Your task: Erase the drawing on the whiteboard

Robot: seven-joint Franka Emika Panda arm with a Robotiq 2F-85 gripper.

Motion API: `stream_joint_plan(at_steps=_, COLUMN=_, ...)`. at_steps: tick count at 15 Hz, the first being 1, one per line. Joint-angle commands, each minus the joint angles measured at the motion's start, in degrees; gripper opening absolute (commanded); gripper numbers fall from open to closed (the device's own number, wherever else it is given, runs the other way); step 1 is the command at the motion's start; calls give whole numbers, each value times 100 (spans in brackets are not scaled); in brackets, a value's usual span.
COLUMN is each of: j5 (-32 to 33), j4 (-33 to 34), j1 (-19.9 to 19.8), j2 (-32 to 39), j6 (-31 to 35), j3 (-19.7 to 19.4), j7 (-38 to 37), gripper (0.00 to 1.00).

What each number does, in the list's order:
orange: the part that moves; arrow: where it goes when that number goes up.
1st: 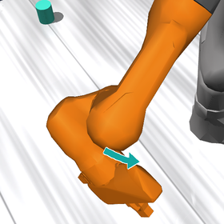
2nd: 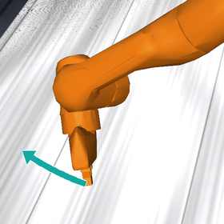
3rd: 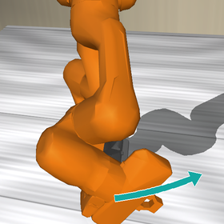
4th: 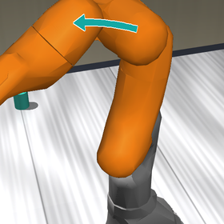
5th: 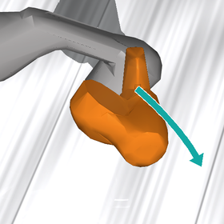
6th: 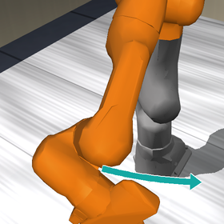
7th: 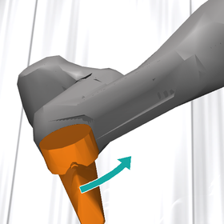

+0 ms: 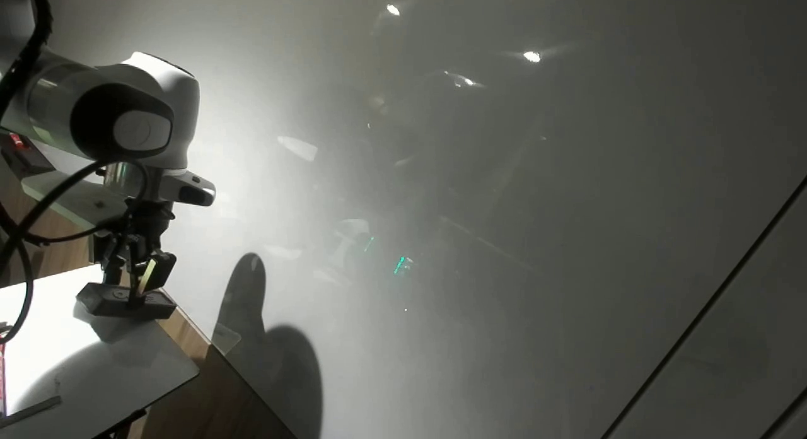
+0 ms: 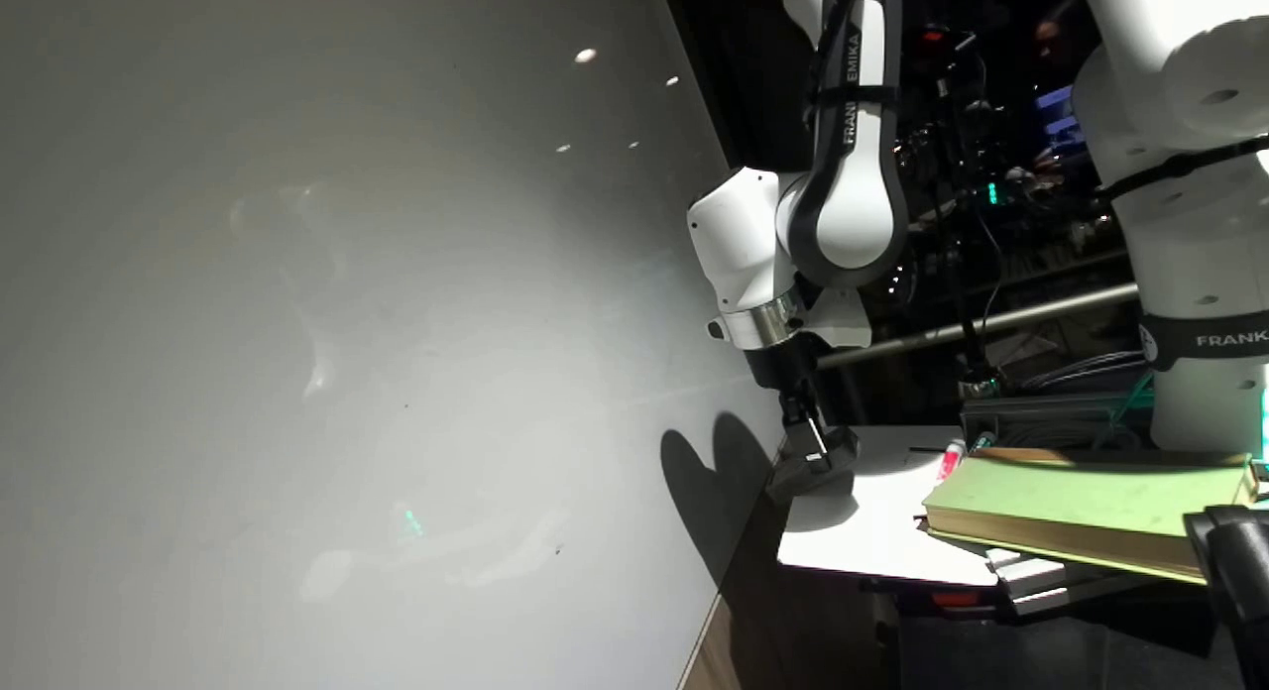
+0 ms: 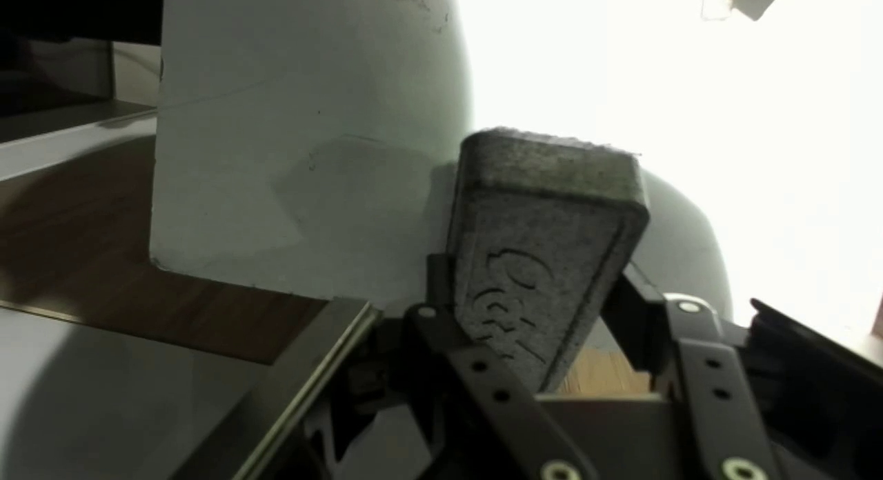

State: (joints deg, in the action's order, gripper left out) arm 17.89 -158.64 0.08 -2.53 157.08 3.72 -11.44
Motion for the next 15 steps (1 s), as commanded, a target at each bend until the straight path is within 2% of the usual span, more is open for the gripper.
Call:
stream_joint_plan(at_steps=1, j5=-96, j4=12, j1=69, j2=-153, j6=-442, j3=1, j7=38, gripper=30)
stream_joint_plan(at_steps=2, j5=-96, j4=23, j1=81, j2=-172, j6=-509, j3=9, j7=36, gripper=30)
stream_joint_plan(at_steps=3, j5=-83, j4=40, j1=89, j2=-179, j6=-590, j3=12, j7=30, gripper=49)
stream_joint_plan(at_steps=4, j5=-66, j4=64, j1=95, j2=-176, j6=-679, j3=15, j7=24, gripper=80)
stream_joint_plan(at_steps=5, j5=-65, j4=86, j1=99, j2=-173, j6=-748, j3=17, j7=22, gripper=82)
stream_joint_plan(at_steps=8, j5=-72, j4=91, j1=112, j2=-164, j6=-972, j3=14, j7=16, gripper=99)
stream_joint_plan(at_steps=15, j5=-79, j4=91, j1=97, j2=-136, j6=-1051, j3=-16, j7=85, gripper=100)
